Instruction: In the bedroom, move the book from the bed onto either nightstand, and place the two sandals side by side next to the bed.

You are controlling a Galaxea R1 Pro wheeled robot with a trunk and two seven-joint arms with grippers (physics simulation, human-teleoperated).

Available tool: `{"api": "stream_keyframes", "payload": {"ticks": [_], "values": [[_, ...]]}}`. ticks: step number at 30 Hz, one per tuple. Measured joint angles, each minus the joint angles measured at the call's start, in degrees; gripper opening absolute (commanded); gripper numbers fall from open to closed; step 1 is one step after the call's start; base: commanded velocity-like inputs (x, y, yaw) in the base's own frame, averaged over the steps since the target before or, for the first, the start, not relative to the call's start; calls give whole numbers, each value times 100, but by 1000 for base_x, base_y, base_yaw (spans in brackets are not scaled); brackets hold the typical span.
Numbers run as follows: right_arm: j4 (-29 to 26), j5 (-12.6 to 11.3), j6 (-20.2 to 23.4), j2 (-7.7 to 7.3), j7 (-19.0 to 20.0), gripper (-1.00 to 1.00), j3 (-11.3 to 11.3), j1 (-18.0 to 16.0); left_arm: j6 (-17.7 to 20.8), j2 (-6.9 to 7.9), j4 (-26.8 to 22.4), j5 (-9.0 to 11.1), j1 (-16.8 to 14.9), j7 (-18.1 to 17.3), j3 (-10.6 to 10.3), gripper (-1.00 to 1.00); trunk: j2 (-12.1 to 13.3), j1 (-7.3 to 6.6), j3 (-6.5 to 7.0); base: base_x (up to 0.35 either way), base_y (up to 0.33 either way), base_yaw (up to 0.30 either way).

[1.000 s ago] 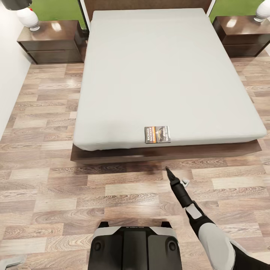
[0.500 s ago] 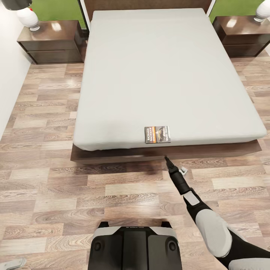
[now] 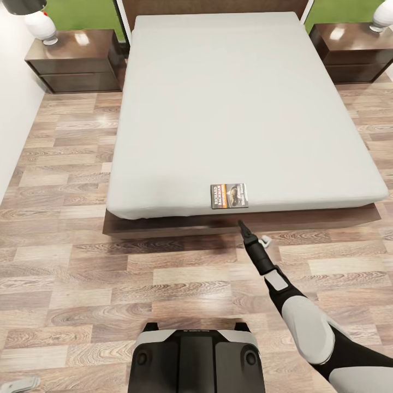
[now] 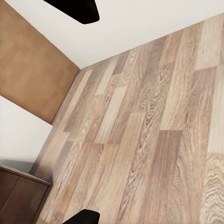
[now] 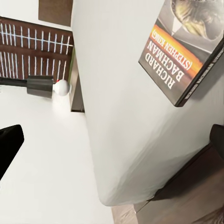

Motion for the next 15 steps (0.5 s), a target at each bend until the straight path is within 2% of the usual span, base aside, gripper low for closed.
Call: {"api": "stream_keyframes", "payload": {"ticks": [5,15], "values": [[1,0,0,5,-8,100,4,-45,-1,-68,1,3,4,68,0,100,0,0,0,0,0,0],[30,0,0,7,-12,100,0,-66,2,-194,1,11,5,571,0,100,0,0,0,0,0,0]]}}
